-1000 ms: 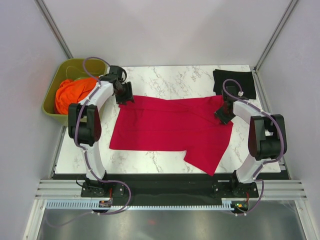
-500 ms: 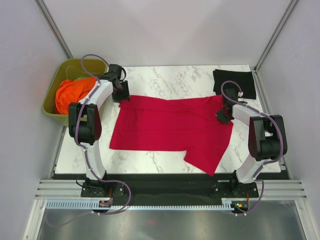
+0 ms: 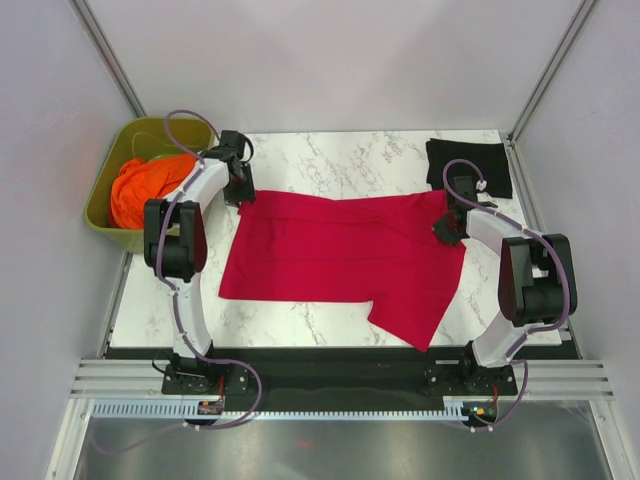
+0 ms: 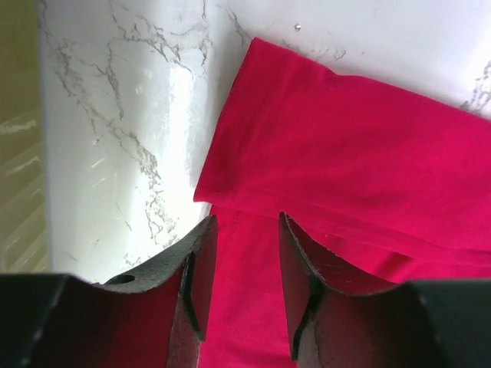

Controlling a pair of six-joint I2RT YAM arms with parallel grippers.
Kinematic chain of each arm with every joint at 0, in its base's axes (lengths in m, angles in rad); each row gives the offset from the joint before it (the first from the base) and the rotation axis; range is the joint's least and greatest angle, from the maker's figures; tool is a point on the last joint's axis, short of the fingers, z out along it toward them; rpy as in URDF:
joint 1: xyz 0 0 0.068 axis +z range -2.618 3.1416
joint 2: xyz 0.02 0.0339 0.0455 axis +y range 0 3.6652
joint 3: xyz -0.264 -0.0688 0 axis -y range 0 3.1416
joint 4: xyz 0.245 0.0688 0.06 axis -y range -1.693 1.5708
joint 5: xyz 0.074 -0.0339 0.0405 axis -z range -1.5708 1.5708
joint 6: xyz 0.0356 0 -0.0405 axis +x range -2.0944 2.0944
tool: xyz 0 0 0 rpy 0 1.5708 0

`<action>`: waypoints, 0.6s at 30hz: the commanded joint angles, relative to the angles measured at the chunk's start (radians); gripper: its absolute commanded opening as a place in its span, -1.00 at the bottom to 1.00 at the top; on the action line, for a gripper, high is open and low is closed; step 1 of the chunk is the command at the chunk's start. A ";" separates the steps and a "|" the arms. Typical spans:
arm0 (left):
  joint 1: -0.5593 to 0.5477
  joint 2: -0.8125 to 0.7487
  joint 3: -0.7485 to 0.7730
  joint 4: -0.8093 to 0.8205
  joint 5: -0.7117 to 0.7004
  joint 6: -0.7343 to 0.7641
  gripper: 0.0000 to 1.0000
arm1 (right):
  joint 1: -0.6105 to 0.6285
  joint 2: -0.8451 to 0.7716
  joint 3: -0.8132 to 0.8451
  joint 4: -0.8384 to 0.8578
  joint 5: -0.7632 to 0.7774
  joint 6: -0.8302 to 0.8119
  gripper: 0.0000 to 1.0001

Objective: Fold and stack the t-shirts
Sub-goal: Fold the tshirt

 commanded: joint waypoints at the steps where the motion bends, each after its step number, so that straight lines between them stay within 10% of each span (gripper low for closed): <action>1: 0.006 0.032 0.038 0.006 -0.024 -0.035 -0.11 | 0.000 -0.036 0.027 0.020 0.001 -0.018 -1.00; 11: 0.009 0.072 0.041 0.016 -0.038 -0.058 -0.20 | 0.001 -0.073 0.047 0.020 0.010 -0.043 -1.00; 18: 0.011 0.081 0.051 0.016 -0.050 -0.062 -0.80 | 0.001 -0.070 0.064 0.020 0.014 -0.054 -1.00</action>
